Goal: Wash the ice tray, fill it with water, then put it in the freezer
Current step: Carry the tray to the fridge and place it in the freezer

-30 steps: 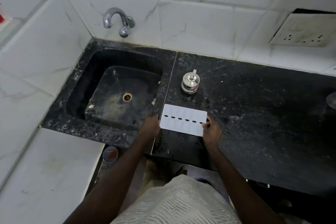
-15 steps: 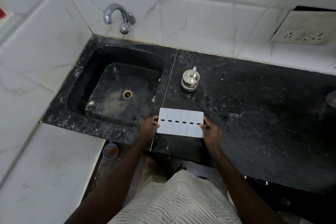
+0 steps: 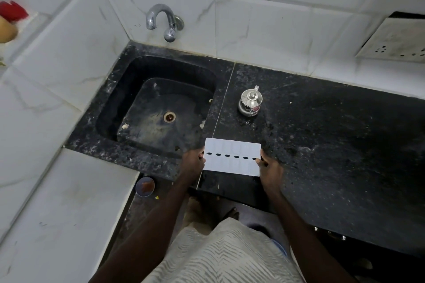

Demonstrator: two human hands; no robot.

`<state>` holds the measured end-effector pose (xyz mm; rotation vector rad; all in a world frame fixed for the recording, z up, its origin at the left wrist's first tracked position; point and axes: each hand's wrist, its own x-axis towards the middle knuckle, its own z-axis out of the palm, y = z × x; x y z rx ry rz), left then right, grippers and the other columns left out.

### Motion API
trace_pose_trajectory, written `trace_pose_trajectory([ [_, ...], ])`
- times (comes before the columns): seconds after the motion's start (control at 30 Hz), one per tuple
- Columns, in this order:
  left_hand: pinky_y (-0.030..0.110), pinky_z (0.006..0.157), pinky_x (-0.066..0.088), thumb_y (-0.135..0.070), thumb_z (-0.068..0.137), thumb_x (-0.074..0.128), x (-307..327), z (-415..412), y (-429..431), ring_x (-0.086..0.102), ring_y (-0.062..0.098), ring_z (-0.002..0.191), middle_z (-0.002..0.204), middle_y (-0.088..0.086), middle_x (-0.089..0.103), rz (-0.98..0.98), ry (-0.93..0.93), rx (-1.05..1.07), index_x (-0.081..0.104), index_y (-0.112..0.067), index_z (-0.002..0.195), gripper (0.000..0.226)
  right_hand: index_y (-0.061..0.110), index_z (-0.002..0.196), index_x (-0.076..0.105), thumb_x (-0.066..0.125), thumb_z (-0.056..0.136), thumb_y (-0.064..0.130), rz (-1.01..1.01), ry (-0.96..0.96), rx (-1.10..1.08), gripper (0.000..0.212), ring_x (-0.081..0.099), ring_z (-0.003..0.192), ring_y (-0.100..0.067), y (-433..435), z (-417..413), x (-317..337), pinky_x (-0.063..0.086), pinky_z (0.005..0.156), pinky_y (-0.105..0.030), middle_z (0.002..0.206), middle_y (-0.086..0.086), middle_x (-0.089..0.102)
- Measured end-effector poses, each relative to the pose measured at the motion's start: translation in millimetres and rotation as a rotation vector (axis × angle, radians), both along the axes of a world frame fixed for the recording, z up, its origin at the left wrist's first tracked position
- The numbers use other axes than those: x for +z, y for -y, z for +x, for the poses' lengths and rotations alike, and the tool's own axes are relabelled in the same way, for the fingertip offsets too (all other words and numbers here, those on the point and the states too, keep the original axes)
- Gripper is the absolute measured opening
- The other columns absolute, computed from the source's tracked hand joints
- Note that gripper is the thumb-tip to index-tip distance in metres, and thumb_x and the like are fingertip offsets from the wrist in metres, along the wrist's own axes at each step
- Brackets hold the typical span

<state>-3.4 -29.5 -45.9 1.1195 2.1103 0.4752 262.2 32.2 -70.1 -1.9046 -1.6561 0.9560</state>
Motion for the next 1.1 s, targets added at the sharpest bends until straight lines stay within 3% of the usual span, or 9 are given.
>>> trace_pose_trajectory([
  [0.17,0.037,0.088,0.049,0.003,0.082,0.06,12.2,-3.5,-0.8,0.067,0.039,0.106,0.112,0.02,0.075,0.009,-0.034,0.078,0.068,-0.016,0.134,0.056,0.004,0.132,0.067,0.074,0.093,0.008,-0.02,-0.021,-0.011,0.04,0.071,0.11,-0.028,-0.6,-14.8,7.2,0.039,0.083,-0.015,0.128,-0.017,0.069],
  [0.27,0.032,0.089,0.048,0.003,0.085,0.062,24.1,-20.0,-0.2,0.068,0.034,0.111,0.118,0.016,0.075,-0.003,0.028,0.151,0.068,-0.016,0.134,0.054,0.007,0.133,0.068,0.073,0.094,0.011,-0.023,-0.061,0.0,0.04,0.07,0.111,-0.026,-3.5,-32.3,13.1,0.045,0.089,-0.022,0.126,-0.013,0.072],
  [0.37,0.026,0.078,0.045,0.006,0.082,0.061,28.1,-42.1,5.2,0.069,0.022,0.102,0.106,0.006,0.077,0.017,0.157,0.275,0.07,-0.018,0.131,0.056,0.011,0.133,0.069,0.073,0.093,0.012,-0.017,-0.086,0.023,0.04,0.071,0.107,-0.026,-8.2,-54.1,18.8,0.049,0.091,-0.029,0.121,-0.011,0.075],
  [0.43,0.025,0.08,0.047,0.004,0.081,0.062,25.5,-60.0,9.0,0.067,0.017,0.099,0.107,0.007,0.077,0.024,0.206,0.334,0.07,-0.019,0.132,0.056,0.015,0.133,0.069,0.074,0.093,0.014,-0.015,-0.095,0.039,0.041,0.071,0.101,-0.026,-12.1,-71.4,23.7,0.049,0.087,-0.03,0.113,-0.011,0.077],
  [0.57,0.038,0.093,0.057,0.002,0.082,0.065,14.7,-98.6,13.8,0.071,0.026,0.104,0.111,0.013,0.075,0.038,0.305,0.41,0.069,-0.01,0.131,0.051,0.018,0.133,0.07,0.071,0.093,0.013,-0.017,-0.145,0.083,0.04,0.068,0.089,-0.016,-14.3,-107.1,36.6,0.045,0.081,-0.026,0.101,-0.005,0.077],
  [0.77,0.044,0.094,0.058,0.011,0.089,0.061,7.5,-147.4,12.5,0.07,0.026,0.099,0.11,0.013,0.074,0.076,0.431,0.577,0.069,-0.001,0.125,0.038,0.021,0.129,0.072,0.074,0.091,0.02,-0.035,-0.181,0.106,0.038,0.07,0.085,-0.014,-17.9,-157.4,38.6,0.051,0.08,-0.029,0.094,-0.001,0.078],
  [0.83,0.045,0.093,0.059,0.01,0.088,0.062,8.0,-161.6,13.0,0.071,0.028,0.096,0.105,0.015,0.075,0.103,0.449,0.636,0.071,0.0,0.121,0.035,0.023,0.126,0.074,0.075,0.09,0.021,-0.043,-0.192,0.097,0.036,0.069,0.081,-0.012,-19.7,-172.6,39.3,0.049,0.075,-0.026,0.085,0.0,0.076],
  [0.97,0.053,0.097,0.057,-0.003,0.073,0.07,-18.6,-200.5,9.4,0.072,0.037,0.104,0.105,0.014,0.077,0.112,0.478,0.648,0.077,-0.013,0.103,0.032,0.017,0.121,0.076,0.077,0.089,0.016,-0.008,-0.228,0.085,0.033,0.069,0.08,-0.014,-24.5,-197.9,47.4,0.04,0.066,-0.001,0.083,0.0,0.075],
  [1.1,0.05,0.096,0.057,-0.002,0.079,0.074,-2.6,-218.5,7.4,0.071,0.032,0.1,0.106,0.014,0.076,0.126,0.478,0.702,0.076,-0.017,0.097,0.024,0.017,0.121,0.076,0.077,0.089,0.02,-0.008,-0.249,0.081,0.032,0.066,0.078,-0.011,-29.1,-219.8,58.0,0.04,0.067,-0.001,0.084,-0.004,0.075],
])
